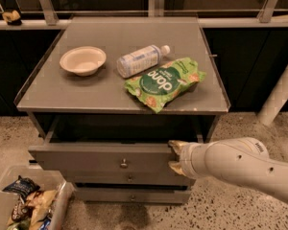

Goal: Open top drawer

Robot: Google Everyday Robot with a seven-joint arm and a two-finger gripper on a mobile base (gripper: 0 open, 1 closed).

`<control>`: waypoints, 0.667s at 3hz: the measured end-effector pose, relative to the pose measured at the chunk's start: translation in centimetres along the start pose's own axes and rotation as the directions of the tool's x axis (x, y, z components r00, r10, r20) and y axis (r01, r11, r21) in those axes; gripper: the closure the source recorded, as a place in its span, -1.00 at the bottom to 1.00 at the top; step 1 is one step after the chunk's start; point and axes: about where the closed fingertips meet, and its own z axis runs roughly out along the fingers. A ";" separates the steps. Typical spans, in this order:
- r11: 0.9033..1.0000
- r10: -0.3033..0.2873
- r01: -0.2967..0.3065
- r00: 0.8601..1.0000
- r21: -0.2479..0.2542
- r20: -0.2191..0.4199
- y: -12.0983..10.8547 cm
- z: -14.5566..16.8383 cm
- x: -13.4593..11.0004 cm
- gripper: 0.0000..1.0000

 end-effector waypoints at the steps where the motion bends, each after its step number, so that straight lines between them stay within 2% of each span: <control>1: 1.000 -0.001 0.001 1.000 0.002 0.000 0.0 -0.2 -0.1 1.00; 2: 1.000 0.009 -0.009 1.000 -0.003 0.003 0.9 -0.6 -0.3 1.00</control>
Offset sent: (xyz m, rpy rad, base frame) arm -0.5218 0.0143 -0.0113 0.2781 0.3551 -0.2260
